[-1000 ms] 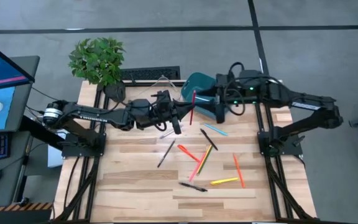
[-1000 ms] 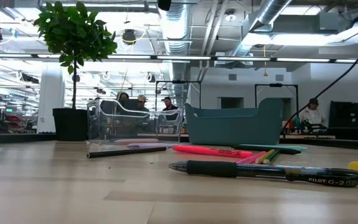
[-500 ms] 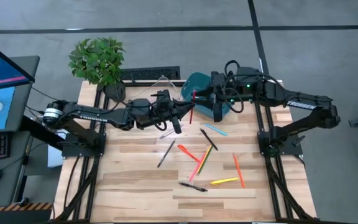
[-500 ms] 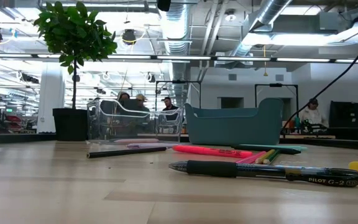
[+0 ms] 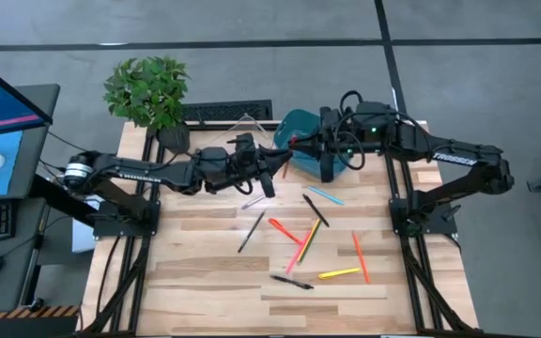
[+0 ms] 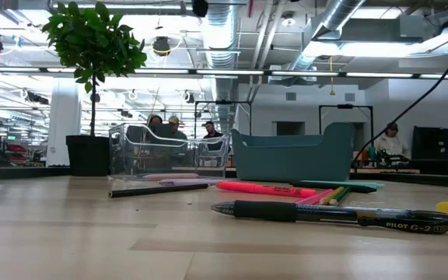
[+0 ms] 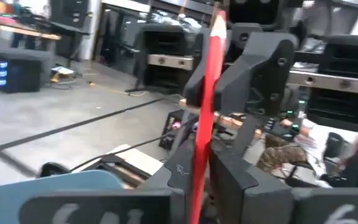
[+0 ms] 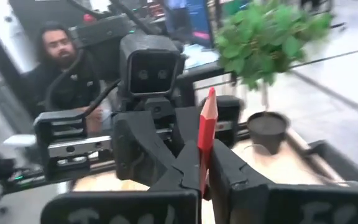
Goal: Sort pens & pencils
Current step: Put the red colored pencil into the blue bin
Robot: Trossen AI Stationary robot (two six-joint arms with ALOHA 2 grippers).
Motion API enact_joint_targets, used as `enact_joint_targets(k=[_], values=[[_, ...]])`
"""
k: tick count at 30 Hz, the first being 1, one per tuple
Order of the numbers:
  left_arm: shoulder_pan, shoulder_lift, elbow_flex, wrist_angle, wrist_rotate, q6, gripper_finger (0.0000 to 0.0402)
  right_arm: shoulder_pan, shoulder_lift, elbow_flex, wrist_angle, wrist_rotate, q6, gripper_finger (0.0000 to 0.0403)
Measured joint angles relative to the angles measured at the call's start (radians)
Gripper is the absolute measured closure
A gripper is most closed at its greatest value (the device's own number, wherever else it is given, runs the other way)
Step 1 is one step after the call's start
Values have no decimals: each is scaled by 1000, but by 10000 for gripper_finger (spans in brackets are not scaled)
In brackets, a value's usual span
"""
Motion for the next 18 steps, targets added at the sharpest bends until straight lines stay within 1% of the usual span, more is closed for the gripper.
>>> enact_joint_targets(k=[3, 8, 9, 11, 13, 14, 15, 18], values=[[-1, -10, -6, -121, -31, -23, 335, -38, -24, 4, -1, 40, -20, 382], [0, -46, -4, -241, -59, -62, 288, -111, -25, 5, -25, 46, -30, 382], [1, -50, -4, -276, -59, -67, 281, -128, -25, 4, -46, 60, -43, 382], [1, -65, -6, -356, -58, -91, 269, -162, -25, 5, -121, 131, -92, 382], [0, -86, -5, -416, -57, -118, 262, -207, -1, 5, -223, 232, -139, 382], [0, -100, -5, -456, -56, -131, 260, -237, 23, 5, -277, 265, -162, 382], [0, -109, -5, -488, -57, -141, 259, -262, 51, 3, -318, 279, -181, 382], [-2, -136, -5, -567, -55, -158, 258, -320, 153, 3, -386, 276, -218, 382]])
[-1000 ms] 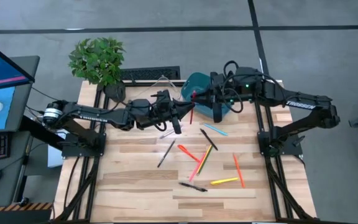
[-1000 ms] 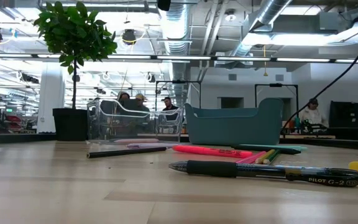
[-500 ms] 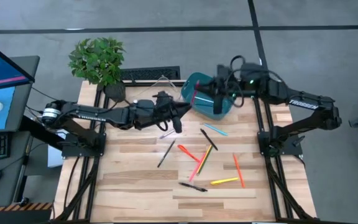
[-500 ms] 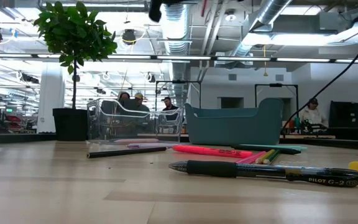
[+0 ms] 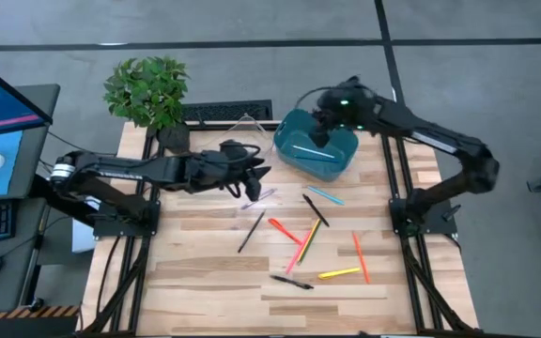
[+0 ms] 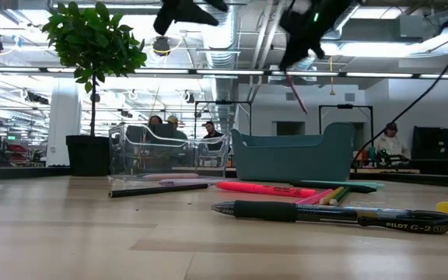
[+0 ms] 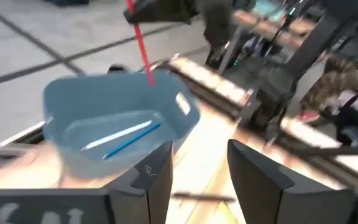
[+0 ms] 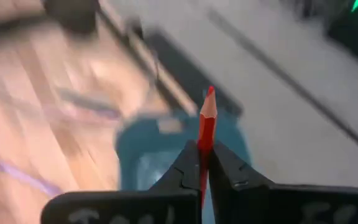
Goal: Sort pens & pencils
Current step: Put the red colored pencil into the blue bin, then put the black colored pencil into the blue bin
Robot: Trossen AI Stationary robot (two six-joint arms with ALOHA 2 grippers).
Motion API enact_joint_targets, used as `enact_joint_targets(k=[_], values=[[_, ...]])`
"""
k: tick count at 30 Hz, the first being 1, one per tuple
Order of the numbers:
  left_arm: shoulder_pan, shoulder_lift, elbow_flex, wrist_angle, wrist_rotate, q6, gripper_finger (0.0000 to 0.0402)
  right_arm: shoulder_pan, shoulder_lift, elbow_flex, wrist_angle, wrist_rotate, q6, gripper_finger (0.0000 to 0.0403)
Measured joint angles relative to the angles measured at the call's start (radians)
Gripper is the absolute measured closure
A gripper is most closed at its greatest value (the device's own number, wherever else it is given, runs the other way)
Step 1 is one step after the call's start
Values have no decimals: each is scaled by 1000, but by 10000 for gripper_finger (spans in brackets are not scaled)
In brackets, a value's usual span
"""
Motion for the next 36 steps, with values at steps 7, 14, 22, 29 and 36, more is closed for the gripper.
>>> enact_joint_targets(k=[7, 14, 22, 29, 36], values=[[-17, -67, 0, -99, 3, -10, 258, -85, 241, 0, -49, -4, -46, 382], [-20, -100, 0, -176, 3, -37, 258, -106, 408, 0, -90, -12, -53, 381], [-20, -98, 0, -248, 7, -82, 258, -106, 477, 0, -82, -36, -53, 365], [-20, -92, 1, -332, 67, -123, 243, -110, 434, 30, -130, -135, -52, 290], [-58, -18, 1, -485, 140, -205, 213, -112, 276, 87, -175, -133, -32, 173]])
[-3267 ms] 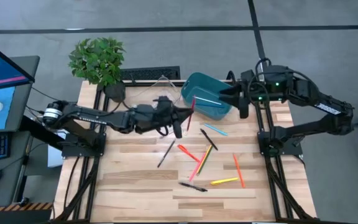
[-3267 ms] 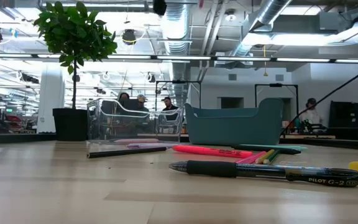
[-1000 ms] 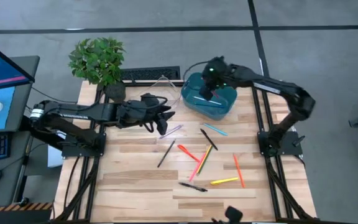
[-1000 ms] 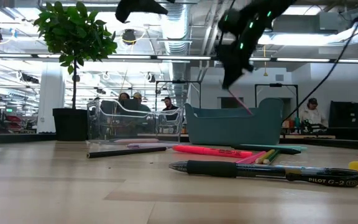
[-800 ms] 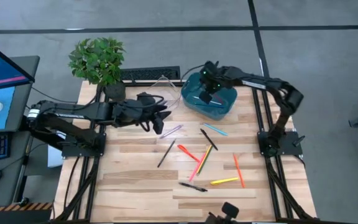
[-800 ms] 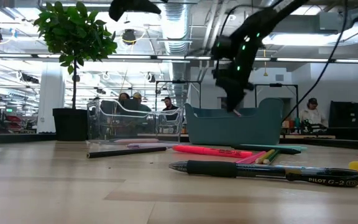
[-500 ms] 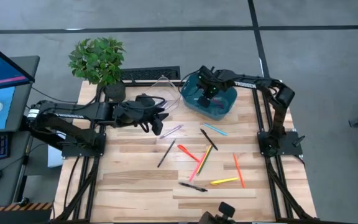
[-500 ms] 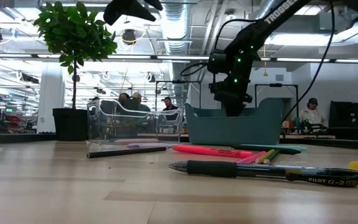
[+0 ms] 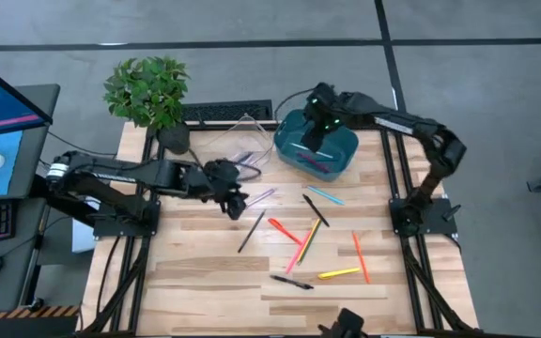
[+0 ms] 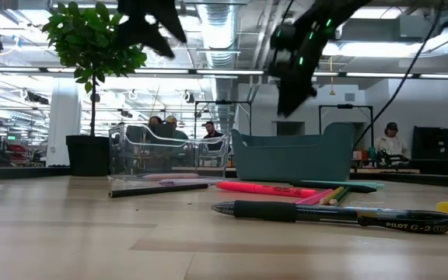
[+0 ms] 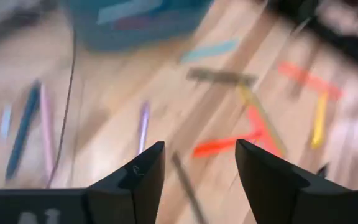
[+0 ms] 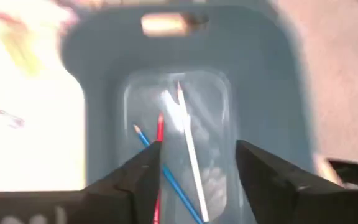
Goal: Sort pens & pencils
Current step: Put the black colored pencil into the blue bin
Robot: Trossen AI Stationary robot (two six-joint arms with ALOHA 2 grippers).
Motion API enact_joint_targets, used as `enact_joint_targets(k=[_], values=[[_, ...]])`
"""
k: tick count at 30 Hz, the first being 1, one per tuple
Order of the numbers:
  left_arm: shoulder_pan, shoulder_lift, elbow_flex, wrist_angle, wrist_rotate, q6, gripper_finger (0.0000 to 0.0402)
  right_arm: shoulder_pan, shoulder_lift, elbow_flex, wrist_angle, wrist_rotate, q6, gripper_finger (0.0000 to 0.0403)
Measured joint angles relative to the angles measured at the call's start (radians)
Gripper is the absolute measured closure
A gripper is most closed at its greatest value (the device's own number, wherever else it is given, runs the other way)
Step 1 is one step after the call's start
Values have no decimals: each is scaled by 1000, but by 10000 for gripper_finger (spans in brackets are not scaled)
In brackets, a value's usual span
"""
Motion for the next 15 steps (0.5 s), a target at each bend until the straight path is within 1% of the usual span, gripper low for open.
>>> enact_joint_targets(k=[3, 7, 11, 15], values=[[-33, 85, 0, -2, -3, -27, 212, 1, -101, 8, 5, 0, 37, 158], [-80, 244, 0, 3, 4, -84, 212, 1, -212, 8, -1, 2, 73, 162], [-102, 406, -1, 6, 50, -189, 212, 1, -292, 8, -20, 3, 93, 173], [-100, 537, -1, 20, 131, -233, 212, 2, -329, 8, -49, 3, 93, 180]])
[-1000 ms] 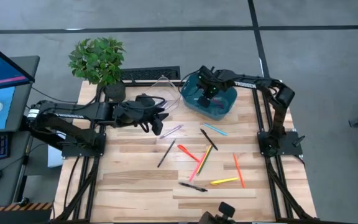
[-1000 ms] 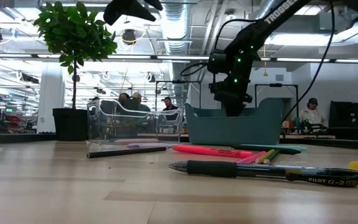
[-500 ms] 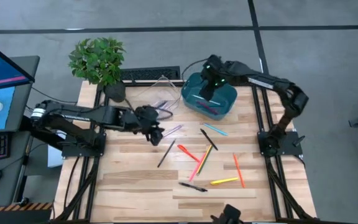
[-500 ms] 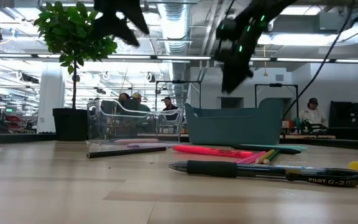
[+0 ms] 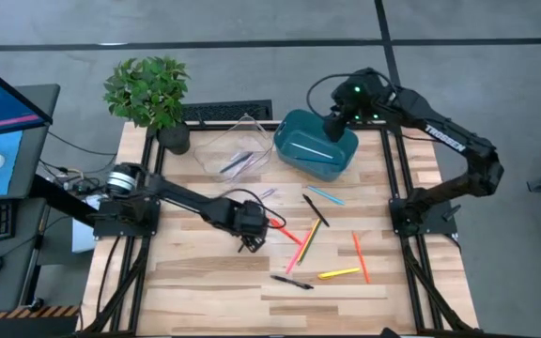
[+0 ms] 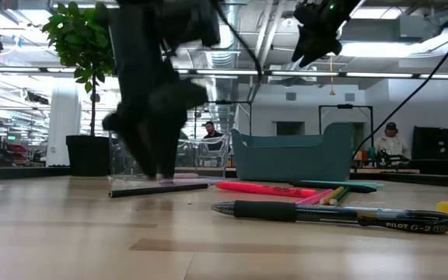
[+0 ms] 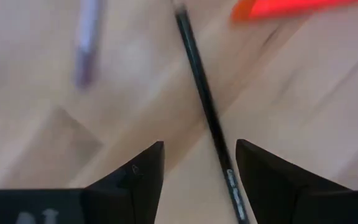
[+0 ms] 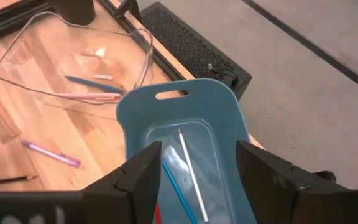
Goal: Sort pens & pencils
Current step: Put the black colored pencil into the blue bin
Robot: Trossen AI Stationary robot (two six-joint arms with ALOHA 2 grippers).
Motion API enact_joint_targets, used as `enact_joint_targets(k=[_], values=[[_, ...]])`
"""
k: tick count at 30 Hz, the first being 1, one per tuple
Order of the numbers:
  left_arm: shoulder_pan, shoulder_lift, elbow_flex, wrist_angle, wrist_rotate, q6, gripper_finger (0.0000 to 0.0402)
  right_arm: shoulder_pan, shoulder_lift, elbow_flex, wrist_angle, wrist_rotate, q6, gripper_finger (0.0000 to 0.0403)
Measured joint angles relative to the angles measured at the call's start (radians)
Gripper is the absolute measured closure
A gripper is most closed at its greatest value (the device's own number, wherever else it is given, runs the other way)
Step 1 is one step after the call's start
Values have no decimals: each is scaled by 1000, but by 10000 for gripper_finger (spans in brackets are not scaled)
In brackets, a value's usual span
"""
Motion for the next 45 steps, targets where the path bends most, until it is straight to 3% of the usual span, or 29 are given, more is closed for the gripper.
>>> enact_joint_targets(k=[5, 11, 19, 29, 36, 45], values=[[0, 76, 7, 24, 32, -15, 211, 0, -4, -1, -41, -2, 0, 181], [3, 83, 7, -1, 28, -44, 228, 12, 1, -1, -59, -4, 2, 181], [9, 89, 8, -31, 56, -14, 386, 48, 1, -1, -60, -5, 3, 181], [-3, 18, -8, -1, 27, -29, 398, 91, -26, -2, -46, -9, 37, 181], [-10, -144, -5, 31, -65, -44, 399, 137, -135, -1, 49, -13, 100, 181], [-24, -368, -3, 219, -232, 16, 399, 232, -272, -1, 122, -61, 180, 181]])
